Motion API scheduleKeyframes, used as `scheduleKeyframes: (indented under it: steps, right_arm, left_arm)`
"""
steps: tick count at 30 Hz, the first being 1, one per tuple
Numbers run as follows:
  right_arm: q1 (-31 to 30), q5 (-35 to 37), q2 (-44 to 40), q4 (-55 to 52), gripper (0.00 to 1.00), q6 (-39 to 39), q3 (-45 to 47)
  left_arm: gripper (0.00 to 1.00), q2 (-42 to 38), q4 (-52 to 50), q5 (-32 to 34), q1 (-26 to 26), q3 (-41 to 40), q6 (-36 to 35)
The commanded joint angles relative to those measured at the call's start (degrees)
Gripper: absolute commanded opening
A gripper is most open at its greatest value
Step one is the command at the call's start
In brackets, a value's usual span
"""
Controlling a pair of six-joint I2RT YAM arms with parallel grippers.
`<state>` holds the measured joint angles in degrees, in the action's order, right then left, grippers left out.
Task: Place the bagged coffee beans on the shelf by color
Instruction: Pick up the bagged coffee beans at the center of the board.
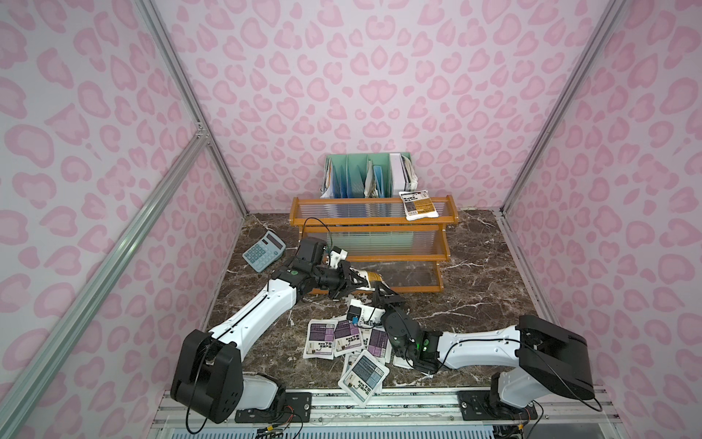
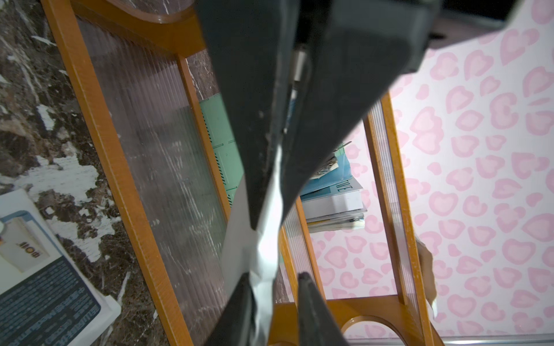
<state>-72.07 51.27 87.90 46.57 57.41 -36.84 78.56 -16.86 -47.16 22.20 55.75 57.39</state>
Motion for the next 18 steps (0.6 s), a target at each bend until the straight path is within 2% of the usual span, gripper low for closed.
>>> scheduleKeyframes:
  steps: [1, 3, 5, 8, 11, 13, 15, 18]
  right_arm:
    - [0.01, 2.49, -1.99, 5.04, 0.49, -2.74, 1.91]
    - [0.05, 2.95, -4.46, 3.99, 0.54, -6.31, 3.71]
    - [0.35, 2.95, -8.16, -1.42, 0.58, -12.67, 5.1]
    - [2.94, 2.11, -15.24, -13.09, 0.58, -26.88, 5.36]
    - [9.54, -4.64, -23.79, -29.44, 0.58, -48.79, 2.74]
    - [14.75, -10.98, -28.48, -32.12, 0.57, -58.34, 3.2]
    - [18.64, -15.38, -31.38, -32.02, 0.57, -63.38, 4.23]
    - [22.46, -20.46, -29.23, -35.51, 0.57, -68.41, 0.39]
  left_arm:
    - [0.0, -0.93, -3.38, 3.71, -0.04, -0.36, -2.32]
    - [0.0, -1.6, -5.28, 6.06, -0.05, -0.6, -3.39]
    - [0.0, -2.48, -7.18, 8.79, -0.04, -0.78, -4.52]
    - [0.0, -4.12, -9.81, 12.42, -0.04, -1.07, -5.81]
    - [0.0, -6.29, -11.74, 15.15, -0.05, -1.77, -7.05]
    - [0.0, -7.72, -12.72, 16.68, -0.05, -2.31, -8.13]
    - [0.0, -8.84, -14.68, 19.12, -0.05, -2.48, -9.29]
    - [0.0, -10.35, -18.17, 23.17, 0.0, -2.0, -10.68]
